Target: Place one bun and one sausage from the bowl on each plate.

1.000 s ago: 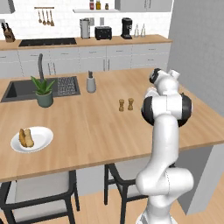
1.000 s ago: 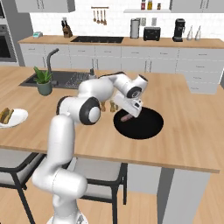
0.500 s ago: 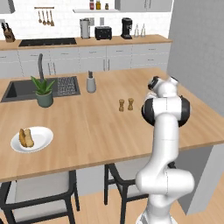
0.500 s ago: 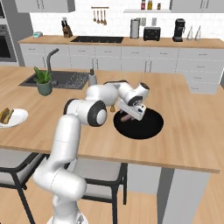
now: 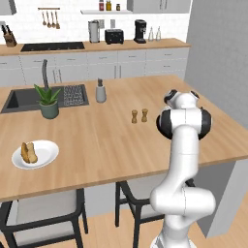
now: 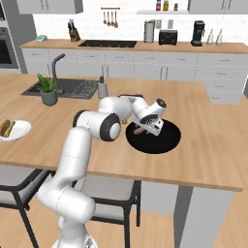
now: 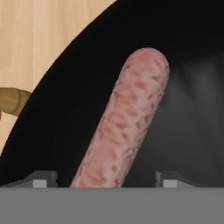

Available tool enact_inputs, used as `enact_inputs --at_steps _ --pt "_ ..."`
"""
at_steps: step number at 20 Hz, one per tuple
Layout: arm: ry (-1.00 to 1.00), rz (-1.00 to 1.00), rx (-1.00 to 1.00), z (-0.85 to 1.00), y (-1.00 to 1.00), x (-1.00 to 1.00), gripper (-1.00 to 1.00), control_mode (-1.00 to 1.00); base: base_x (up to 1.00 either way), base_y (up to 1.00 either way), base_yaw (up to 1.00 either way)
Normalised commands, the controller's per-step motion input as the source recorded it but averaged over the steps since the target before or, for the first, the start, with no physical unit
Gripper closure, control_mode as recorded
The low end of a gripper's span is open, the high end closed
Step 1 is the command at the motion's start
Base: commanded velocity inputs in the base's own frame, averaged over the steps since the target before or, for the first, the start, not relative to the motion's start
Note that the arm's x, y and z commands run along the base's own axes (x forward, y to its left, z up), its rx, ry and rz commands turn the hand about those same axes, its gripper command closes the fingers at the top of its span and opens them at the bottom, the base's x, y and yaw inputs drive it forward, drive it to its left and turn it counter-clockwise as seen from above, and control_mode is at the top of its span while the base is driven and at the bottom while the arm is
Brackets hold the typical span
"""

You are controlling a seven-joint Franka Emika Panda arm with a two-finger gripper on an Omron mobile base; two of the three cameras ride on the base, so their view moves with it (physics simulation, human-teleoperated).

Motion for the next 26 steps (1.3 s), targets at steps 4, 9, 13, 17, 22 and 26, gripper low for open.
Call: enact_inputs --at_steps 4,9,13,17,22,26 --pt "0.10 0.00 -0.01 -0.24 0.00 0.12 -1.00 -1.00 0.00 0.00 0.00" --pt "0.05 0.00 0.00 -0.46 0.00 -0.01 1.00 -1.00 0.00 0.00 0.00" --pt "0.02 -0.03 0.00 -0.53 0.01 -0.15 1.00 -1.00 0.00 0.00 0.00" --pt "0.00 -0.04 0.00 -0.28 0.19 -0.03 1.00 -1.00 0.00 0.00 0.00" --pt "-0.01 -0.06 0.00 -0.04 0.23 0.00 1.00 -1.00 0.00 0.00 0.00" --pt "0.02 0.00 -0.03 0.42 0.02 -0.24 1.00 -1.00 0.00 0.00 0.00"
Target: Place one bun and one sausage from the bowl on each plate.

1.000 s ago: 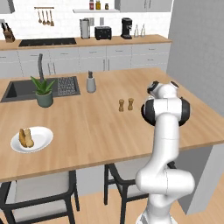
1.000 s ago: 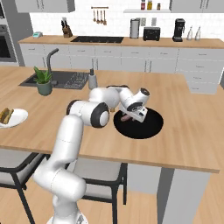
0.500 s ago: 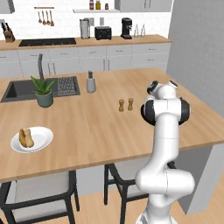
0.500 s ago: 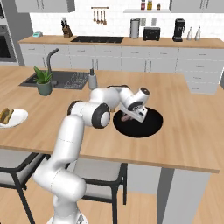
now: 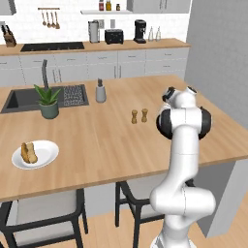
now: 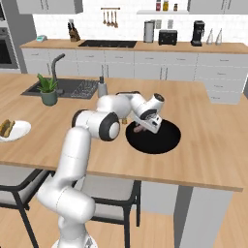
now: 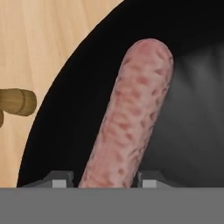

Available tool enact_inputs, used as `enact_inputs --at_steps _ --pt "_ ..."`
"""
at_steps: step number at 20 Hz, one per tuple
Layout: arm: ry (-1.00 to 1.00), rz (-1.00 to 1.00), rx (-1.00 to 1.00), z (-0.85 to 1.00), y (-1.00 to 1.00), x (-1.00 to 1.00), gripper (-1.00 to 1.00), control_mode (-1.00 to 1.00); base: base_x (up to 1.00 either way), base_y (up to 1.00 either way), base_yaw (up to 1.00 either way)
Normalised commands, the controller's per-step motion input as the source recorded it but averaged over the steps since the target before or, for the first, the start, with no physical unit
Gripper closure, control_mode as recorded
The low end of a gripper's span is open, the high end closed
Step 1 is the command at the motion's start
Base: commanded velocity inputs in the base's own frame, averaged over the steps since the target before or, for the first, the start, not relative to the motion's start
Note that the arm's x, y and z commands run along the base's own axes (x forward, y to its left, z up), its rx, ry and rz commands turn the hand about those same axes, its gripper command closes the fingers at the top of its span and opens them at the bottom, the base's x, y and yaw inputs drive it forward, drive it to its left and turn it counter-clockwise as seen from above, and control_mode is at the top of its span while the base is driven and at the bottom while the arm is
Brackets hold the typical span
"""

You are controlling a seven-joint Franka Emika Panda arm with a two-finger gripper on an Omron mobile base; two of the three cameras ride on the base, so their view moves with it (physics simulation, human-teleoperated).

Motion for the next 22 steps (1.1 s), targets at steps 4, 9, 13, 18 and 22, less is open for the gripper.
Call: enact_inputs --at_steps 4,9,13,18,22 --pt "0.11 0.06 -0.19 0.82 0.02 -0.52 1.00 -1.00 0.00 0.00 0.00" --pt "0.25 0.21 -0.35 0.78 0.36 -0.88 1.00 -1.00 0.00 0.00 0.00" --pt "0.12 0.24 -0.30 0.71 0.57 -1.00 1.00 -1.00 0.00 0.00 0.00" --pt "0.01 0.21 -0.16 0.64 0.57 -1.00 1.00 -1.00 0.00 0.00 0.00" --pt "-0.07 0.12 0.06 0.46 0.39 -1.00 1.00 -1.00 0.00 0.00 0.00"
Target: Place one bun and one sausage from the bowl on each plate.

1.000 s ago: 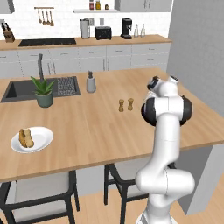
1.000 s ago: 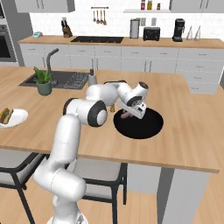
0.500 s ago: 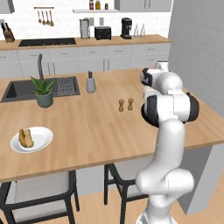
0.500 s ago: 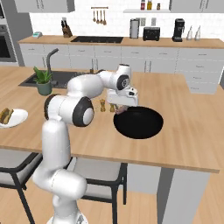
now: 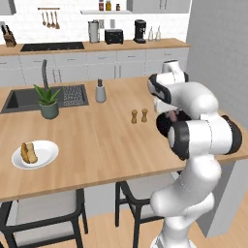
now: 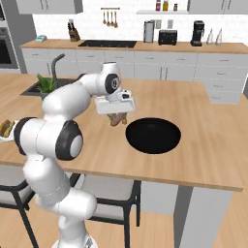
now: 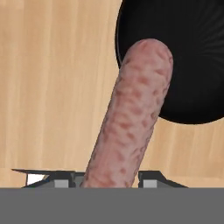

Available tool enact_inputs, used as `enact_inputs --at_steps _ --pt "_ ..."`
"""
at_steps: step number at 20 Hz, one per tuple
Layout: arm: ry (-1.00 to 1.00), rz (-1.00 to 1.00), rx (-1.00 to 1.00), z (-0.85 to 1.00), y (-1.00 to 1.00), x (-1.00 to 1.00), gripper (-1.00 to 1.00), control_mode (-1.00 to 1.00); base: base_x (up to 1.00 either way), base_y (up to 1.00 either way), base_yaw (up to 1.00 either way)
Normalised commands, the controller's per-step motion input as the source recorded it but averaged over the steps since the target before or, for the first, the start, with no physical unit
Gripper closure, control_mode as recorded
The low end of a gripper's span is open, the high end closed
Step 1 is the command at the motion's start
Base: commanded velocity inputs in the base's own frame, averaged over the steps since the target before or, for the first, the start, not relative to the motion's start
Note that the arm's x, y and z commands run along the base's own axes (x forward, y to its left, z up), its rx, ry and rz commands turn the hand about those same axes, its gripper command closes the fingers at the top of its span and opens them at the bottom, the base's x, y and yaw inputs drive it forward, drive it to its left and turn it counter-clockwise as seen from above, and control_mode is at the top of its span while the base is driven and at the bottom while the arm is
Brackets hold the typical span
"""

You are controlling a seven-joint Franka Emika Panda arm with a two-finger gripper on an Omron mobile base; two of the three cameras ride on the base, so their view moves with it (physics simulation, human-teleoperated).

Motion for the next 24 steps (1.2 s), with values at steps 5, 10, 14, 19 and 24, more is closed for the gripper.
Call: enact_inputs --at_steps 5,10,14,19,24 --pt "-0.01 0.02 0.12 0.19 0.40 -0.73 1.00 -1.00 0.00 0.00 0.00" --pt "0.00 0.00 0.17 -0.11 0.33 -0.54 1.00 -1.00 0.00 0.00 0.00" --pt "0.00 0.00 0.02 -0.07 0.24 -0.31 1.00 -1.00 0.00 0.00 0.00" --pt "0.00 0.00 0.00 0.00 0.04 0.00 1.00 -1.00 0.00 0.00 0.00" --pt "0.00 0.00 0.00 0.00 0.11 0.00 1.00 1.00 -0.13 0.80 0.00"
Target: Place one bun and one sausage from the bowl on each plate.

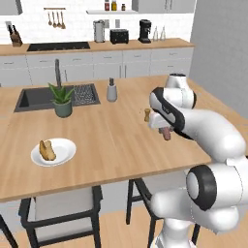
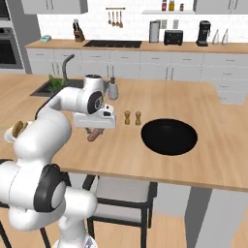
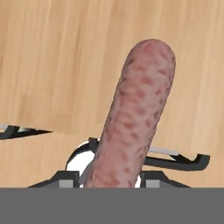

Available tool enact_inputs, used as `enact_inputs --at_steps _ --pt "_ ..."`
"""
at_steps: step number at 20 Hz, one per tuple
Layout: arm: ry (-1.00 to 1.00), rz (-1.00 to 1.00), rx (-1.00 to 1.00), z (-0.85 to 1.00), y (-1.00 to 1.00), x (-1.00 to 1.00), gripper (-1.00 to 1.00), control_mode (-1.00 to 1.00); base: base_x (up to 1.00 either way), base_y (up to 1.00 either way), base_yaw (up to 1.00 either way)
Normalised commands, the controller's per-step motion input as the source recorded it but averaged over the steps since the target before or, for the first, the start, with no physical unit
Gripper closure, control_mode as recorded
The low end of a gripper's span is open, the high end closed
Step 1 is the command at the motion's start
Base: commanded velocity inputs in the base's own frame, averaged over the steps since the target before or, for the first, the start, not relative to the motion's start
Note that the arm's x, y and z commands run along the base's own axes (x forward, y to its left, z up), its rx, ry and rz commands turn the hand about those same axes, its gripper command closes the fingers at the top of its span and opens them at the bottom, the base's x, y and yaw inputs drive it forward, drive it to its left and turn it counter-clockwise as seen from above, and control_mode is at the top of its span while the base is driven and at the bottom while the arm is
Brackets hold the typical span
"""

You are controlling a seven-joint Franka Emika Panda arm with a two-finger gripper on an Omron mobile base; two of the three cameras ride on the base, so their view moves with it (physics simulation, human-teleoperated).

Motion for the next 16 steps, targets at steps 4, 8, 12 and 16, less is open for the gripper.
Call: enact_inputs --at_steps 4,8,12,16 --pt "0.00 0.00 0.00 0.00 0.00 0.00 1.00 1.00 -0.16 1.00 0.00" --pt "0.00 0.00 0.00 0.00 0.00 0.00 1.00 1.00 -0.07 1.00 0.00" --pt "0.00 0.00 0.00 0.00 0.00 0.00 1.00 1.00 -0.07 0.97 0.00" --pt "0.00 0.00 0.00 0.00 0.00 0.00 1.00 1.00 0.00 0.56 0.00"
